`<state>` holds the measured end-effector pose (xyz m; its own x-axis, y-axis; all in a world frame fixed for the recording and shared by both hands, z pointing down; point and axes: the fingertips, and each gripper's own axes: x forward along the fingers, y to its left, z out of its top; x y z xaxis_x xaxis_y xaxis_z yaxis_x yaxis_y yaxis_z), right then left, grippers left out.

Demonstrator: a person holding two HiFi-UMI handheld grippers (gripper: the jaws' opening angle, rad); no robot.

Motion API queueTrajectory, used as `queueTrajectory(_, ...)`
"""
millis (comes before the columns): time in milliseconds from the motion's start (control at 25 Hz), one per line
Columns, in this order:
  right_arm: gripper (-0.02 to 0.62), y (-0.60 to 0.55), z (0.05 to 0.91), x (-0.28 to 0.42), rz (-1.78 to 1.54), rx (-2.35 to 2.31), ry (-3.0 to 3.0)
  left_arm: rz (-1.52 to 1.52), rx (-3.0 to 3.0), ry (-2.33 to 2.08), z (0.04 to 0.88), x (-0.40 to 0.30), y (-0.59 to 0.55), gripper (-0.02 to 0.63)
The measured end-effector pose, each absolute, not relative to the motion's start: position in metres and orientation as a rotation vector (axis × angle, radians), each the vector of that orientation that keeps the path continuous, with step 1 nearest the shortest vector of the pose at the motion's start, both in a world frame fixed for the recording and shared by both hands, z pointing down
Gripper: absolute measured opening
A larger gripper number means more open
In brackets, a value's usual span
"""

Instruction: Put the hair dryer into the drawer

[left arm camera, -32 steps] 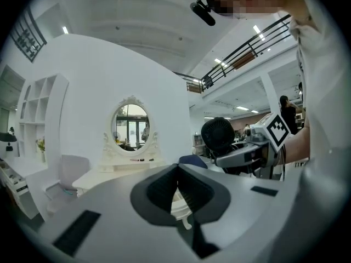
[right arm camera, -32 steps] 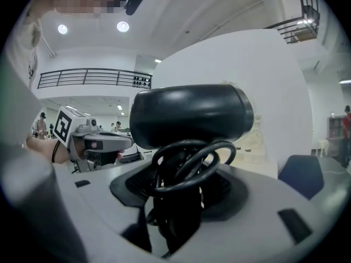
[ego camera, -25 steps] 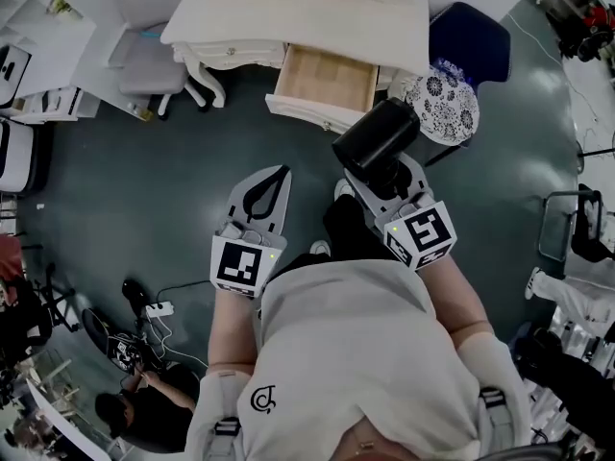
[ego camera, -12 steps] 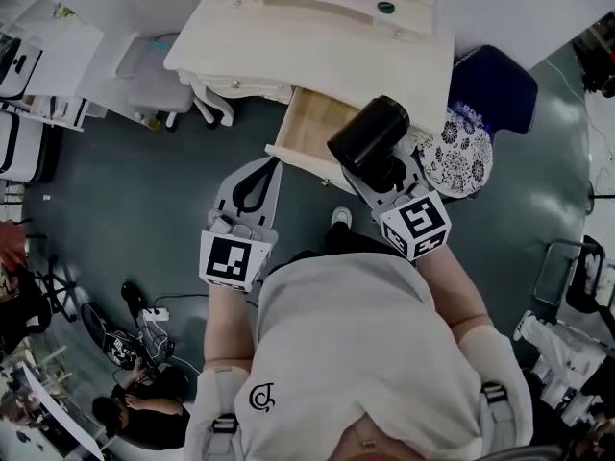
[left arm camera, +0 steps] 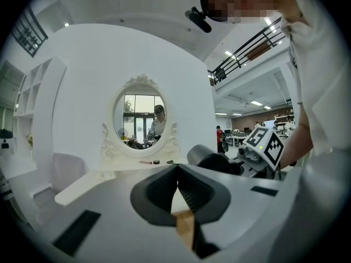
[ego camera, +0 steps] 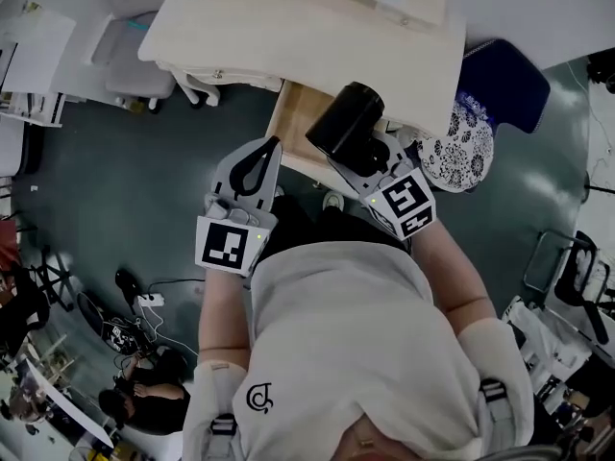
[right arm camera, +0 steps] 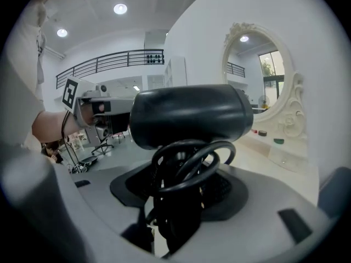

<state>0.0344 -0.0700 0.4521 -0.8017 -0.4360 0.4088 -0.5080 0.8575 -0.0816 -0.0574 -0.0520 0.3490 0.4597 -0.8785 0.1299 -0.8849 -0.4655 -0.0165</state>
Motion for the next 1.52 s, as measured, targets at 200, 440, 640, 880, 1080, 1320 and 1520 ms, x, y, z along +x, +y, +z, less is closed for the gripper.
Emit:
queueTrajectory(200,0.244,-0.081,0.501,0.002,0.284,0.549,-2.556,0.192,2.635,-1.504,0.368,-0.076,-0.078,0.011)
queueTrajectory(440,0.244,-0.082,0.584,-0.019,0.341,0.436,-2.360,0.219,2.609,-1.412,0.393,-0.097,-0.089,0.011)
queueTrajectory(640,0.244,-0.084,0.655,-0.022,0.370,0.314,-2.196,0.272,2.582,-1.341,0.427,-0.112,-0.101,0.011)
queueTrajectory(880,0.245,-0.081,0.723,-0.017,0.380,0.197,-2.019,0.370,2.627,-1.222,0.455,-0.113,-0.111,0.011)
queueTrajectory(1080,0.246,-0.084,0.754,-0.012,0.389,0.197,-1.937,0.337,2.599,-1.146,0.474,-0.110,-0.116,0.011)
queueTrajectory(1320,0.250,-0.087,0.774,-0.009,0.386,0.202,-1.869,0.353,2.592,-1.086,0.494,-0.105,-0.111,0.011)
queueTrajectory(1520,0.265,-0.084,0.781,-0.008,0.451,0.229,-1.865,0.317,2.569,-1.097,0.490,-0.107,-0.113,0.011)
